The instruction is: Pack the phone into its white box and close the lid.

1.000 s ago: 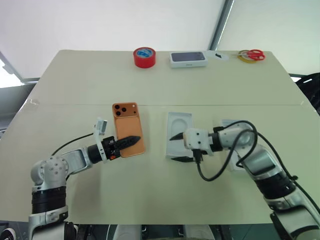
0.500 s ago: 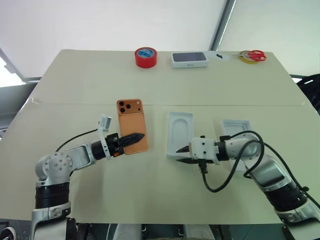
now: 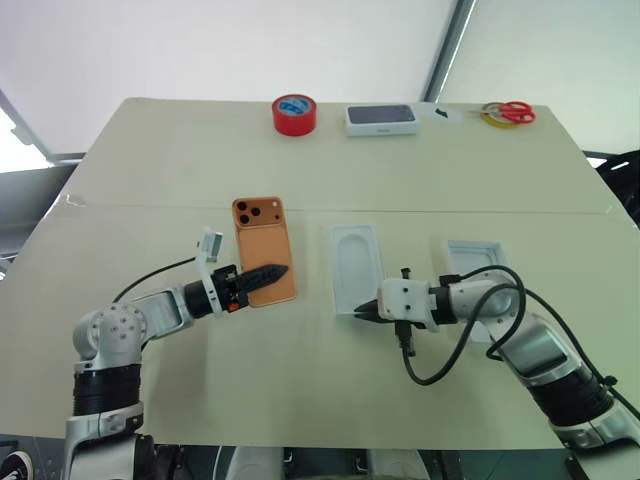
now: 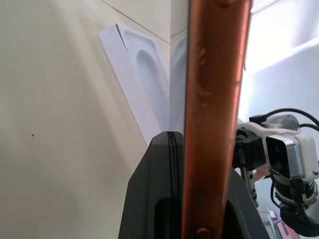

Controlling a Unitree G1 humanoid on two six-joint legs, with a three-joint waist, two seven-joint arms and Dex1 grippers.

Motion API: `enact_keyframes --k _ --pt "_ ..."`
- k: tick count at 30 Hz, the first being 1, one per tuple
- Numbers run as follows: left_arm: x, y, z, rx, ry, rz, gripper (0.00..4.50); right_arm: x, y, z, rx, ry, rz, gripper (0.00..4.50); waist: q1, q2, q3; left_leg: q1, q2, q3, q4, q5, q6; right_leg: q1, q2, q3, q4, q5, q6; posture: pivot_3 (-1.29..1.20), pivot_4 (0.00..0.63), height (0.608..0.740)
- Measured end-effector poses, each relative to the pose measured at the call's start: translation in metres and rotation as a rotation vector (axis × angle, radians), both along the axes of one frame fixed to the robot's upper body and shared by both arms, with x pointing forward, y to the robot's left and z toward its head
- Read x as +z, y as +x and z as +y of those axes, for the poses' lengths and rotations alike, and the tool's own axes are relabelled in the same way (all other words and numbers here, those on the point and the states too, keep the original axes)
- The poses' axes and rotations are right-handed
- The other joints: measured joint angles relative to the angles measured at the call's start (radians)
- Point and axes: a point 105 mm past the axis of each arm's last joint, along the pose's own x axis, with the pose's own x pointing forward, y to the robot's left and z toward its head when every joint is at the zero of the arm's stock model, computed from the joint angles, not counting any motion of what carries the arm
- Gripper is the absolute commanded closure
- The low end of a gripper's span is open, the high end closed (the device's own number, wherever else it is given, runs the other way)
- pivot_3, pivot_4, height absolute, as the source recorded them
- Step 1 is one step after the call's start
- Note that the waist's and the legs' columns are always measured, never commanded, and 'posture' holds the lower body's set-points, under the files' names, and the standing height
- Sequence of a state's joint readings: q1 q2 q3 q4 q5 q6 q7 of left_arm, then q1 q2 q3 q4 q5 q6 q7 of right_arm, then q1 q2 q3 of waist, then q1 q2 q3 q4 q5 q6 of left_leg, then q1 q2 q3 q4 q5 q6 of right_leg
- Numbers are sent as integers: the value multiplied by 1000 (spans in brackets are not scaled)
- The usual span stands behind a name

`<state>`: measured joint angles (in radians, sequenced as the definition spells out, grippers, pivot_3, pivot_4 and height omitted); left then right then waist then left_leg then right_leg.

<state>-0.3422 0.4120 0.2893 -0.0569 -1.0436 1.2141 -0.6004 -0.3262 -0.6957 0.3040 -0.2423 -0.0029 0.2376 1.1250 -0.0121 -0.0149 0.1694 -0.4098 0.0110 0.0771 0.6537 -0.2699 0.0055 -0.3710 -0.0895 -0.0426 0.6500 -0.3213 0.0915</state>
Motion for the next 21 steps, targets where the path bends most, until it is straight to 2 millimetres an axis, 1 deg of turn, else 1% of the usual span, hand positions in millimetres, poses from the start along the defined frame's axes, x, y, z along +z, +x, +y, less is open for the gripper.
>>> enact_keyframes --k 3,6,10,12,13,16,19,20,21 --pt "9 6 -8 0 -19 -22 4500 1 -1 4 -21 14 21 4468 1 0 0 0 0 -1 1 0 0 1 0 0 0 0 0 0 150 730" --pt "17 10 -18 -9 -45 -40 4500 2 -5 18 -25 44 34 4468 1 0 0 0 0 -1 1 0 0 1 1 0 0 0 0 0 150 730" --pt "18 13 -30 -20 -69 -31 4500 -1 -11 37 -32 84 67 4468 -1 0 0 0 1 0 1 0 0 0 2 0 1 0 0 0 150 730" --pt "14 12 -36 -40 -64 -11 4500 -3 -12 40 -40 83 80 4468 0 0 0 0 1 0 2 0 0 1 2 0 1 0 0 0 150 730" --pt "11 10 -38 -52 -58 0 4500 -3 -12 39 -47 82 88 4139 0 0 0 0 1 0 3 0 0 1 2 0 1 0 0 0 150 730" --pt "0 7 -44 -83 -39 37 4500 0 -11 40 -41 87 97 2900 1 0 0 0 1 -1 5 0 0 2 2 0 2 0 0 0 150 730" --pt "-7 6 -46 -99 -32 63 4500 6 -10 36 -43 111 111 1203 2 0 0 0 1 -1 5 0 0 2 2 0 2 0 0 0 150 730" --pt "-8 6 -46 -102 -35 67 4500 9 -9 34 -46 126 114 759 2 0 0 0 1 -1 5 0 1 2 2 0 2 0 0 0 150 730" --pt "-9 6 -46 -106 -37 69 4500 14 -8 30 -47 149 119 759 2 0 0 0 1 -1 6 0 1 2 2 0 2 0 0 0 150 730"
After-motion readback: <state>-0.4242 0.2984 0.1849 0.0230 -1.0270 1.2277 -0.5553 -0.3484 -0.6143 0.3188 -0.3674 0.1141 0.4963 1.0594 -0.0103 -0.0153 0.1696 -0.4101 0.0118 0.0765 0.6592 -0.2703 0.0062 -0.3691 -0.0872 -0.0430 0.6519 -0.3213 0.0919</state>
